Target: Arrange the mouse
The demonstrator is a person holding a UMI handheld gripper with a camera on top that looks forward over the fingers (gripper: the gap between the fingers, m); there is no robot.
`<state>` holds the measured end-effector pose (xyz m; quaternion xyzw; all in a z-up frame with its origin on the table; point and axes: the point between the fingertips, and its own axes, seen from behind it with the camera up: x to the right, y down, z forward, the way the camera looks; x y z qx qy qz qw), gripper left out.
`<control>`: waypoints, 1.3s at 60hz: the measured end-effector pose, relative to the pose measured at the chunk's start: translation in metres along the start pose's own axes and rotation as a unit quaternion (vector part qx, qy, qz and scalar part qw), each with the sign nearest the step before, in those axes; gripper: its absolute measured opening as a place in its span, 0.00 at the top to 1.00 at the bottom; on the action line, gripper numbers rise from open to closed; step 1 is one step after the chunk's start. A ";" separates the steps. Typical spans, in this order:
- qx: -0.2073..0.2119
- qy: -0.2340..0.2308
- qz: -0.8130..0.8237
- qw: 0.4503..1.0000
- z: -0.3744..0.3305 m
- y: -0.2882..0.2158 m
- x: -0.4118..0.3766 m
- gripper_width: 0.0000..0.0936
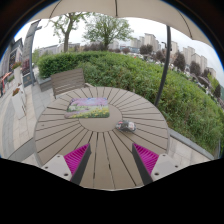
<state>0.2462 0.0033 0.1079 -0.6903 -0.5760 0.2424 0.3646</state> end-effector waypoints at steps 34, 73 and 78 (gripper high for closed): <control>0.034 0.001 0.038 0.999 0.174 0.003 0.093 0.09; 0.012 -0.013 0.041 0.999 0.272 -0.037 0.106 0.18; 0.009 -0.015 0.040 0.999 0.274 -0.039 0.105 0.39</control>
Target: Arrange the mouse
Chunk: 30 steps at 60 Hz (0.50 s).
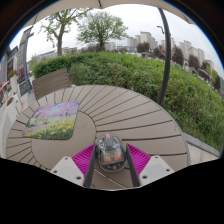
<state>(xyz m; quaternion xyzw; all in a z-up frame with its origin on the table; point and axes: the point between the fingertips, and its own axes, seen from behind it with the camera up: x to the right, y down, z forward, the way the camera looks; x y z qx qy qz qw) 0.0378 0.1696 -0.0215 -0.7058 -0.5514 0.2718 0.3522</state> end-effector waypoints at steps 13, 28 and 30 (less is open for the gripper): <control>-0.016 0.026 0.012 0.999 -0.005 -0.030 0.006 0.61; 0.030 -0.014 0.030 0.999 -0.023 -0.152 -0.098 0.61; 0.029 -0.024 0.035 0.999 -0.019 -0.160 -0.120 0.61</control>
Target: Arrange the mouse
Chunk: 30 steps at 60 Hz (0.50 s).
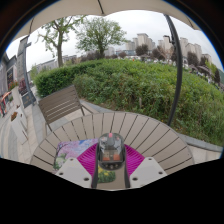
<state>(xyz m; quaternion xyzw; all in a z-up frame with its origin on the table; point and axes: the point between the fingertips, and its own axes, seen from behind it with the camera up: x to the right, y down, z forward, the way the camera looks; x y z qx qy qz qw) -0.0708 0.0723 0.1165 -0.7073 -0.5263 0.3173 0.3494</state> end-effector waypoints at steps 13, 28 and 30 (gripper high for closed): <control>-0.023 -0.011 -0.002 1.000 0.067 0.038 -0.112 0.59; -0.083 0.026 -0.060 0.994 0.089 0.108 -0.123 0.19; -0.077 0.027 -0.063 0.995 0.080 0.096 -0.123 0.09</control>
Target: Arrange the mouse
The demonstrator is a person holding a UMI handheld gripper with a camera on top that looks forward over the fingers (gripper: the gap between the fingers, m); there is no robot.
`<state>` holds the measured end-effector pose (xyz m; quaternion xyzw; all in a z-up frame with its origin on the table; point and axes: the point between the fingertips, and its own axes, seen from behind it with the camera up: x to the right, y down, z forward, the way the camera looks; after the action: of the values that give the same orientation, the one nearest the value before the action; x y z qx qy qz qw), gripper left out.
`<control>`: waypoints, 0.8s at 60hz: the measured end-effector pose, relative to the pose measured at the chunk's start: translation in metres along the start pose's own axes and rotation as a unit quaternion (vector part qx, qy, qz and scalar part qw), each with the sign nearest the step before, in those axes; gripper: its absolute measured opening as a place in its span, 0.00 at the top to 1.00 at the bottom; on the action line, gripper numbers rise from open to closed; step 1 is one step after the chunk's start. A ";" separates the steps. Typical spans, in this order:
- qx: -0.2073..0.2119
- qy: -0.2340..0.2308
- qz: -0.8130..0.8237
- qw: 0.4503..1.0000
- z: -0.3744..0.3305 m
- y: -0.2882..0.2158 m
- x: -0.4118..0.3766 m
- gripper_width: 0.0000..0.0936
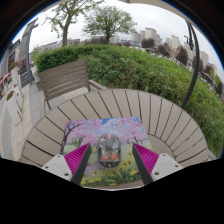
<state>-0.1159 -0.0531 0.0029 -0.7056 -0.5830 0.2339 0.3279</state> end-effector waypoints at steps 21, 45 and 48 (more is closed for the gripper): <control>-0.022 -0.008 0.016 1.000 -0.218 -0.045 0.023 0.10; -0.040 0.014 0.037 0.998 -0.334 0.020 0.040 0.10; -0.044 0.021 0.033 0.998 -0.331 0.027 0.046 0.09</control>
<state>0.1481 -0.0737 0.2090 -0.7428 -0.5626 0.2036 0.3005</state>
